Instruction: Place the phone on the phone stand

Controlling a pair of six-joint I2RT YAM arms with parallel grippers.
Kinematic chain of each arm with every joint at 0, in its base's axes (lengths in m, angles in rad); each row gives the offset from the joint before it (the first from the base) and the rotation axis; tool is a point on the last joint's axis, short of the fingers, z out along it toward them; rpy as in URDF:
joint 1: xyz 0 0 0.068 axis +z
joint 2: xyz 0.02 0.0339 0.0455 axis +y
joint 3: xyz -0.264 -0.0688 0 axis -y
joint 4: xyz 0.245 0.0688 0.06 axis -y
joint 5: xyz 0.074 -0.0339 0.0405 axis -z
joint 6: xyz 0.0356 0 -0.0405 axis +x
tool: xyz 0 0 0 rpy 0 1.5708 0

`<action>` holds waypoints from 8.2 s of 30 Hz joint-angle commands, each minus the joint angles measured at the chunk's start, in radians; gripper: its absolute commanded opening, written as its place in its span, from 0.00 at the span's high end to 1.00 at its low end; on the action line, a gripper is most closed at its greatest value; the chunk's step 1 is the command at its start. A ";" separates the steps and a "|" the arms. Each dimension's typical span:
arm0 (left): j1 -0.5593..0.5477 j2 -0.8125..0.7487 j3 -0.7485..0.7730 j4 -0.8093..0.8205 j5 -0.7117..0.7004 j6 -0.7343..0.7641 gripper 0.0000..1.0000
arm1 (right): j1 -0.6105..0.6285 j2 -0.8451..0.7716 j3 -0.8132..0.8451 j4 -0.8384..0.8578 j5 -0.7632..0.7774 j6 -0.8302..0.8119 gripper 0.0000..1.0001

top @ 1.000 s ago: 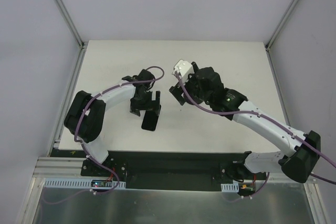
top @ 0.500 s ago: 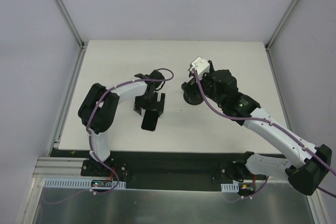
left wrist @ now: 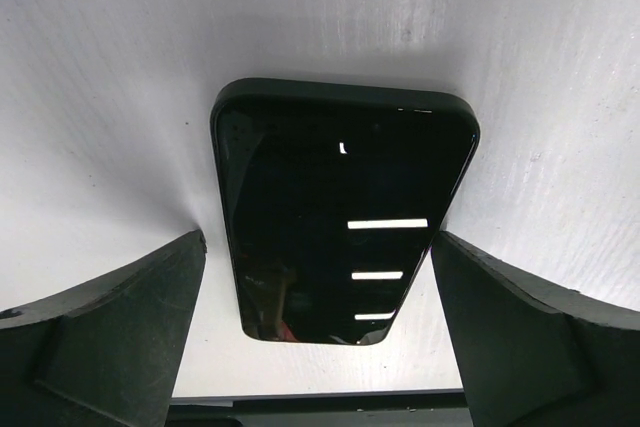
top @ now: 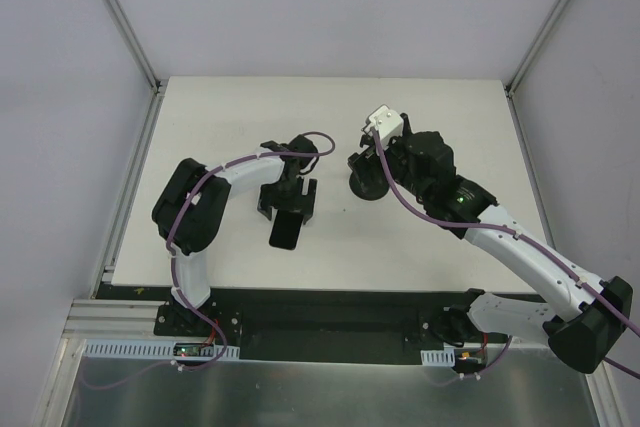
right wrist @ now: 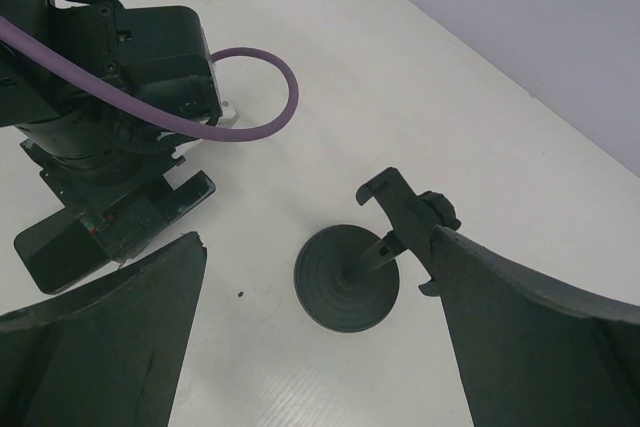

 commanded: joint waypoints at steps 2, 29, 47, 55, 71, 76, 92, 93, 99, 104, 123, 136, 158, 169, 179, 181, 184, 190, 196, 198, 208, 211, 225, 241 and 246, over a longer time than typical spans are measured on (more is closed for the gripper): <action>-0.032 0.036 -0.012 -0.067 -0.024 -0.027 0.13 | -0.005 -0.031 -0.004 0.063 0.022 0.021 0.04; -0.049 -0.024 -0.041 -0.046 -0.122 -0.018 0.87 | -0.112 -0.031 0.014 0.044 0.017 0.174 0.04; -0.049 -0.444 -0.178 0.115 -0.164 -0.066 1.00 | -0.206 0.020 0.049 0.017 -0.109 0.343 0.04; -0.049 -0.663 -0.222 0.232 -0.153 -0.038 1.00 | -0.204 0.040 0.068 0.032 -0.169 0.386 0.04; -0.049 -0.837 -0.267 0.414 -0.009 0.005 1.00 | -0.049 0.199 0.163 0.205 -0.378 0.668 0.15; -0.049 -0.860 -0.287 0.434 -0.004 0.002 1.00 | -0.043 0.242 0.174 0.222 -0.366 0.734 0.26; -0.049 -0.851 -0.273 0.444 0.008 -0.001 1.00 | 0.000 0.362 0.246 0.230 -0.443 0.742 0.50; -0.050 -0.851 -0.271 0.444 0.008 -0.001 1.00 | 0.001 0.368 0.253 0.230 -0.447 0.741 0.51; -0.049 -0.853 -0.265 0.444 0.007 -0.001 1.00 | 0.009 0.394 0.272 0.228 -0.467 0.742 0.62; -0.050 -0.853 -0.258 0.444 0.007 -0.001 1.00 | 0.012 0.410 0.279 0.227 -0.480 0.742 0.64; -0.049 -0.857 -0.221 0.444 0.057 -0.020 1.00 | 0.017 0.417 0.278 0.245 -0.507 0.705 0.99; -0.038 -0.943 -0.270 0.445 0.293 -0.057 0.19 | -0.066 0.232 0.103 0.432 -0.649 0.713 1.00; 0.231 -0.767 -0.252 0.603 1.218 -0.015 0.37 | -0.161 0.166 0.062 0.550 -1.018 0.750 1.00; 0.125 -0.731 -0.172 0.576 1.137 0.040 0.70 | -0.163 0.163 0.072 0.504 -1.062 0.713 1.00; 0.126 -0.802 -0.140 0.583 1.056 0.032 0.94 | -0.161 0.147 0.069 0.504 -1.053 0.713 1.00; 0.122 -0.810 -0.144 0.585 1.041 0.032 1.00 | -0.160 0.144 0.066 0.509 -1.061 0.713 1.00; 0.106 -0.826 -0.156 0.585 1.002 0.035 1.00 | -0.158 0.137 0.074 0.460 -1.035 0.695 0.86; 0.105 -0.871 -0.160 0.580 0.780 0.041 1.00 | -0.201 0.115 0.106 0.235 -0.929 0.592 0.07; 0.105 -0.802 -0.094 0.571 0.660 0.086 1.00 | -0.247 0.026 0.155 -0.163 -0.436 0.374 0.00; 0.105 -0.778 -0.071 0.563 0.575 0.078 1.00 | -0.288 0.032 0.187 -0.308 -0.225 0.378 0.00; 0.102 -0.581 0.121 0.517 0.441 0.107 1.00 | -0.354 0.149 0.322 -0.531 -0.119 0.504 0.03; 0.099 -0.566 0.118 0.516 0.430 0.146 1.00 | -0.342 0.221 0.371 -0.572 -0.125 0.538 0.09; 0.085 -0.647 -0.021 0.546 0.451 0.279 1.00 | -0.275 0.328 0.399 -0.516 0.033 0.530 0.44; 0.085 -0.681 -0.077 0.596 0.477 0.253 1.00 | -0.241 0.410 0.425 -0.494 0.085 0.498 0.78; 0.083 -0.691 -0.083 0.622 0.617 0.276 1.00 | -0.183 0.400 0.425 -0.459 0.042 0.391 0.99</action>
